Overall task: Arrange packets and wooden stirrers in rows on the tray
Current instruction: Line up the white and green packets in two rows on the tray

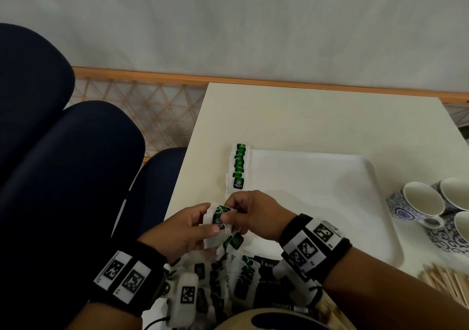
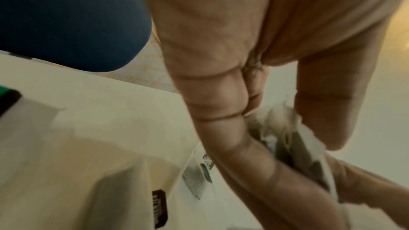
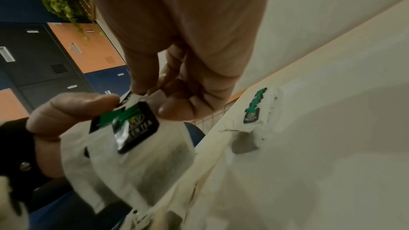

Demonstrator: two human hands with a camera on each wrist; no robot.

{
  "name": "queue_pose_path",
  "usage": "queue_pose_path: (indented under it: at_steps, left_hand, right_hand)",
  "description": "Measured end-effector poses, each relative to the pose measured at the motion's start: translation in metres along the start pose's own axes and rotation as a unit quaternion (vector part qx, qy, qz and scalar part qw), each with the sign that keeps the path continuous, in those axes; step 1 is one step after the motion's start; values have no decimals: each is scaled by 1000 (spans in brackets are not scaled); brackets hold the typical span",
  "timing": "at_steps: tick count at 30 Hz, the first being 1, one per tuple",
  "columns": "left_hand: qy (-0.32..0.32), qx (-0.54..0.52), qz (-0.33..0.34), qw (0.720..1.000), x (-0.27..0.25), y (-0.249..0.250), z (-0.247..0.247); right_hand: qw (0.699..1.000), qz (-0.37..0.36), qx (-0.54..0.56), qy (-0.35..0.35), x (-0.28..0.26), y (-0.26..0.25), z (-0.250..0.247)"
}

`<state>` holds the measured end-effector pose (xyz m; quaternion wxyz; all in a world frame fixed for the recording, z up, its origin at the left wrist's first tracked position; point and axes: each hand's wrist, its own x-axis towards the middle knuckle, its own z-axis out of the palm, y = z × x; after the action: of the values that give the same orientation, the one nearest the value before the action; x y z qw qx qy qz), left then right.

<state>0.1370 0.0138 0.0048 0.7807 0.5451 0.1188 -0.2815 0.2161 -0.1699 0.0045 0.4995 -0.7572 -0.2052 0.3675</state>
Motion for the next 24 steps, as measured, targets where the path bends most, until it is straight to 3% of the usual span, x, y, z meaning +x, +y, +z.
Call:
queue_pose_path:
  at_steps: [7, 9, 16, 19, 24]
  left_hand:
    - [2, 186, 56, 981, 5, -5, 3]
    - [32, 222, 73, 972, 6, -8, 5]
    - [93, 179, 93, 975, 1, -12, 4]
    - [108, 146, 107, 978, 1, -15, 2]
    - [186, 90, 107, 973, 8, -19, -2]
  right_hand:
    - [1000, -4, -3, 31, 0, -4, 8]
    - [999, -12, -10, 36, 1, -7, 11]
    - [1000, -24, 8, -7, 1, 0, 6]
    - [998, -13, -66, -17, -2, 3, 3]
    - [989, 1, -147, -25, -5, 6, -1]
